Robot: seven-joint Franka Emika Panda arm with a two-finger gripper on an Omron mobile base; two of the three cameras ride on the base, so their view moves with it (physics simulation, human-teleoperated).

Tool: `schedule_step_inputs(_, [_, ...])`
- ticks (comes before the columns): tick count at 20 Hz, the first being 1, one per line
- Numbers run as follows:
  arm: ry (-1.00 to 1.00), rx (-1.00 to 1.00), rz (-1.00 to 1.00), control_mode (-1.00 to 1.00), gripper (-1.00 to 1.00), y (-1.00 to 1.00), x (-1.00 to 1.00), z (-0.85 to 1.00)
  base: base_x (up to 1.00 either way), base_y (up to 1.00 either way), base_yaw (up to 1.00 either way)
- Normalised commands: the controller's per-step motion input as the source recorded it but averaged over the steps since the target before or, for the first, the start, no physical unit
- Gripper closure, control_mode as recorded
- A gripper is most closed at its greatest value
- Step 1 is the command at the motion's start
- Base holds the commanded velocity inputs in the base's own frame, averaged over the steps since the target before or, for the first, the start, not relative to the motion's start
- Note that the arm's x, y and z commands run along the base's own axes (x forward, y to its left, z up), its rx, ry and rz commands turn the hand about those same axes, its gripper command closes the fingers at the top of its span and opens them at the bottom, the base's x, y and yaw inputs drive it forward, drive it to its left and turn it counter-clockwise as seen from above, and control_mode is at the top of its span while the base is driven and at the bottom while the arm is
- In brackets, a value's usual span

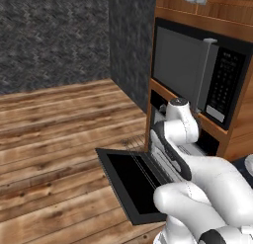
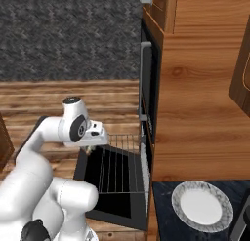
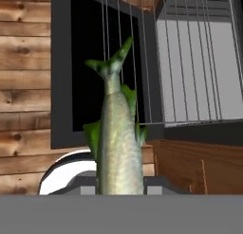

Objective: Place the fish on the rack of the oven, and slide the rack back inside. Close the oven door.

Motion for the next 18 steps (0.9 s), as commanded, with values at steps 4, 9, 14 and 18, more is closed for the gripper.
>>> schedule_step_inputs(4, [0.09,-0.04,-0.01,-1.00,1.00,0.00,0.45,-0.60,0.00,0.00,0.00])
schedule_step_inputs(9, [0.03,-0.01,-0.01,-1.00,1.00,-0.03,0.46,-0.37,0.00,0.00,0.00])
schedule_step_inputs(14, [0.03,0.00,0.00,-1.00,1.00,-0.12,0.51,-0.25,0.00,0.00,0.00])
schedule_step_inputs(18, [0.00,-0.01,0.00,-1.00,1.00,-0.01,0.65,-0.39,0.00,0.00,0.00])
